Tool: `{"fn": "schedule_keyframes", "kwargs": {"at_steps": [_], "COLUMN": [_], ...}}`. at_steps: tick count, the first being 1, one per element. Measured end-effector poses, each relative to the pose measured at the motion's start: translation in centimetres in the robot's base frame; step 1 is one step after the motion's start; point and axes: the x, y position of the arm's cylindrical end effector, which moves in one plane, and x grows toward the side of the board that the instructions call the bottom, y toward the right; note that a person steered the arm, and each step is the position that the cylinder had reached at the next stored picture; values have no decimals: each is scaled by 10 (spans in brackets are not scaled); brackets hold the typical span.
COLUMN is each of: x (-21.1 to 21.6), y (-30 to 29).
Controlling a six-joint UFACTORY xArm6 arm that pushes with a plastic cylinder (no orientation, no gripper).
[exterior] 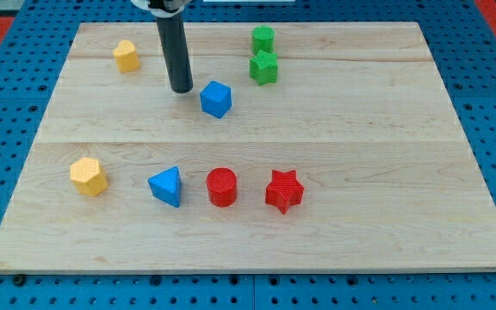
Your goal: Slide the blue cube closer to red star
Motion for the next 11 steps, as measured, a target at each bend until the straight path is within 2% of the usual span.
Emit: {"fn": "schedule_keyframes", "kwargs": {"at_steps": [1,2,3,5,6,7,9,11], "x": [-41,-56,-49,-12,-1,13,59,118], "y": [-1,9,29,34,56,42,69,68]}}
